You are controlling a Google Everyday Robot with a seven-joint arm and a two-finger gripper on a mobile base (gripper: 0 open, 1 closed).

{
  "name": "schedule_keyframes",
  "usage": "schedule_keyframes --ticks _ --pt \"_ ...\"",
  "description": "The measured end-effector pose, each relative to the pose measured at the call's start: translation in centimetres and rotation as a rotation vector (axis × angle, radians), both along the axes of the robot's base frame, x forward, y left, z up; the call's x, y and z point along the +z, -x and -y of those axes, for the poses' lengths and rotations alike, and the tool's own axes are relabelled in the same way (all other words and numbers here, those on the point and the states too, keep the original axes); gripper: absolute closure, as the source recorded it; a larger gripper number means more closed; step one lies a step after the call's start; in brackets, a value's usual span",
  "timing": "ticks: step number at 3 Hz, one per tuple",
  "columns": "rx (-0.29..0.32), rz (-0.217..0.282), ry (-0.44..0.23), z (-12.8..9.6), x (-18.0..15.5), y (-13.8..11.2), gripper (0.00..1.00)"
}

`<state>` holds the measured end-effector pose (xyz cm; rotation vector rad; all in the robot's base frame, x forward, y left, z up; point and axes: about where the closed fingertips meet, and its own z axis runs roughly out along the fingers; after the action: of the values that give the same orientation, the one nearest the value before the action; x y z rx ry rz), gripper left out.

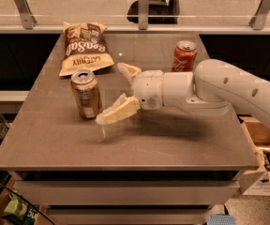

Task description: Knock orange can over

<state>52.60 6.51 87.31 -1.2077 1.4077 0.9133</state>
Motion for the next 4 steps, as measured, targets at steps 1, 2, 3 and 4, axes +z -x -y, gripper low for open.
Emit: schedule_keyframes --ticks 1,2,3,4 --pt "0.027 -0.002 -0.008 -1.3 -0.1 -0.5 0.00" --pt "0.054 0.016 -0.031 -2.5 0.3 -0.7 0.00" --pt "0.078 0.031 -0.047 -3.4 0.6 -0.8 0.00" --pt "0.112 0.032 -0.066 -4.5 0.5 -0.7 0.00"
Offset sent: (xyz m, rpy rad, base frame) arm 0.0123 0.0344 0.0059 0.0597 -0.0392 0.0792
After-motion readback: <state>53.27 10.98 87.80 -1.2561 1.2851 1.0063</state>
